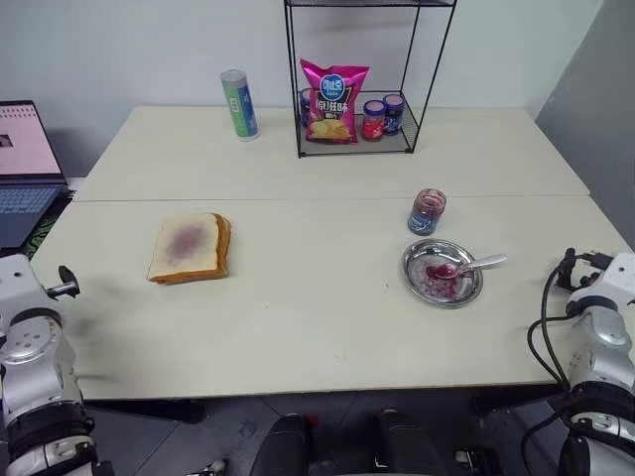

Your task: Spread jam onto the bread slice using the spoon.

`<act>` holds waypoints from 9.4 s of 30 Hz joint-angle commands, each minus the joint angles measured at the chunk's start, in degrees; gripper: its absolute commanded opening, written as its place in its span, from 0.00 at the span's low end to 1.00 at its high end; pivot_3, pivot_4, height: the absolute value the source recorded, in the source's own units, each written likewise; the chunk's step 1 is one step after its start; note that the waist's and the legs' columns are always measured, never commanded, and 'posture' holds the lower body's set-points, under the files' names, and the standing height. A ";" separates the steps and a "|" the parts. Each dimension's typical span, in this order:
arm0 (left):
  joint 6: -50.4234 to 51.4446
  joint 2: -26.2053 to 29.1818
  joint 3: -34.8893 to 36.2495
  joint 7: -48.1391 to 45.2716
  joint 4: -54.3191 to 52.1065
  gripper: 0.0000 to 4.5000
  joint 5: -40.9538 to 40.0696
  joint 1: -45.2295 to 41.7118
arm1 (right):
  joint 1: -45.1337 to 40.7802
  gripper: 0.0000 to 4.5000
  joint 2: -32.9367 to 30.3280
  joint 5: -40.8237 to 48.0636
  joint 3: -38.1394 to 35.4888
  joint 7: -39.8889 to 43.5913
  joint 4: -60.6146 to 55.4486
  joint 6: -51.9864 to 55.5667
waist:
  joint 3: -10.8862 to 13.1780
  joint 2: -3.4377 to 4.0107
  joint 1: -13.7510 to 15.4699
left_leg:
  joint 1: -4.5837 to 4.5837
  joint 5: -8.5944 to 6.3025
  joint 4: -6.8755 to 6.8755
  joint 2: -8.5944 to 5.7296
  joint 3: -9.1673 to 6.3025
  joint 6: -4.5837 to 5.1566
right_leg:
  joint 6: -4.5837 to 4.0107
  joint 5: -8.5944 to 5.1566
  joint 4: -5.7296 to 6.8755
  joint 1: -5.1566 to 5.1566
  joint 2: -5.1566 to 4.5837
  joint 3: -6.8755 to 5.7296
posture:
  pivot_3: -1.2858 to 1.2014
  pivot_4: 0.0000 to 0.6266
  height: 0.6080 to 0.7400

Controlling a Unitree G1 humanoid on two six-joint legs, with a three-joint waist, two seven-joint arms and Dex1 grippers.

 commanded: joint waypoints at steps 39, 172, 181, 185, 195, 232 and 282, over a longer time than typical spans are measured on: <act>29.16 -1.28 -1.36 -26.13 -23.56 1.00 -29.58 5.04 | -14.17 0.98 2.02 34.27 31.58 40.34 -45.67 47.12 | -0.09 -0.16 0.00 | -0.11 -0.02 0.02 0.03 -0.29 -0.03 | -0.28 -0.15 -0.01 -0.05 0.00 -0.21 | 0.52 0.24 1.00; 23.57 -7.99 -48.81 -55.38 -44.34 1.00 -13.65 -19.37 | 15.35 1.00 6.97 60.44 -5.34 1.76 -39.99 44.36 | 0.18 -0.19 0.14 | -0.19 -0.07 -0.07 -0.06 -0.32 -0.07 | 0.13 -0.60 0.03 -0.06 0.15 -0.10 | 0.52 0.24 1.00; 25.34 -6.89 -47.39 -52.77 -47.89 1.00 -13.95 -16.65 | 8.71 1.00 5.61 57.26 -5.26 2.71 -30.05 43.85 | 0.18 -0.17 0.14 | -0.19 -0.06 -0.05 -0.08 -0.28 -0.07 | 0.19 -0.57 0.05 -0.07 0.16 -0.06 | 0.52 0.24 1.00; 25.71 -6.65 -47.01 -52.21 -48.39 1.00 -14.04 -16.43 | 6.89 1.00 5.47 55.62 -4.50 4.06 -27.77 43.73 | 0.18 -0.17 0.13 | -0.19 -0.06 -0.04 -0.07 -0.28 -0.07 | 0.19 -0.57 0.06 -0.07 0.20 -0.05 | 0.52 0.24 1.00; 28.14 -5.49 -46.53 -52.27 -50.03 1.00 -15.49 -16.24 | 2.59 1.00 6.35 50.16 -4.07 8.87 -20.90 41.08 | 0.18 -0.16 0.11 | -0.18 -0.06 -0.04 -0.07 -0.27 -0.07 | 0.21 -0.56 0.06 -0.06 0.40 -0.03 | 0.52 0.24 1.00; 26.30 -9.11 -42.27 -48.80 -42.84 1.00 -15.60 -21.21 | -13.65 0.01 -2.82 44.68 0.46 16.14 -27.08 43.05 | 0.26 0.04 0.01 | -0.15 -0.06 0.09 -0.04 -0.31 -0.07 | 0.26 -0.50 0.08 0.00 0.47 -0.07 | 0.52 0.24 1.00; 28.50 -8.53 -40.54 -44.83 -46.41 1.00 -15.76 -19.99 | -30.77 0.01 3.40 8.31 14.63 30.95 1.33 24.19 | 0.27 0.06 -0.11 | -0.18 -0.05 0.08 -0.05 -0.29 -0.08 | -0.04 -0.32 0.12 -0.06 0.43 -0.04 | 0.52 0.24 1.00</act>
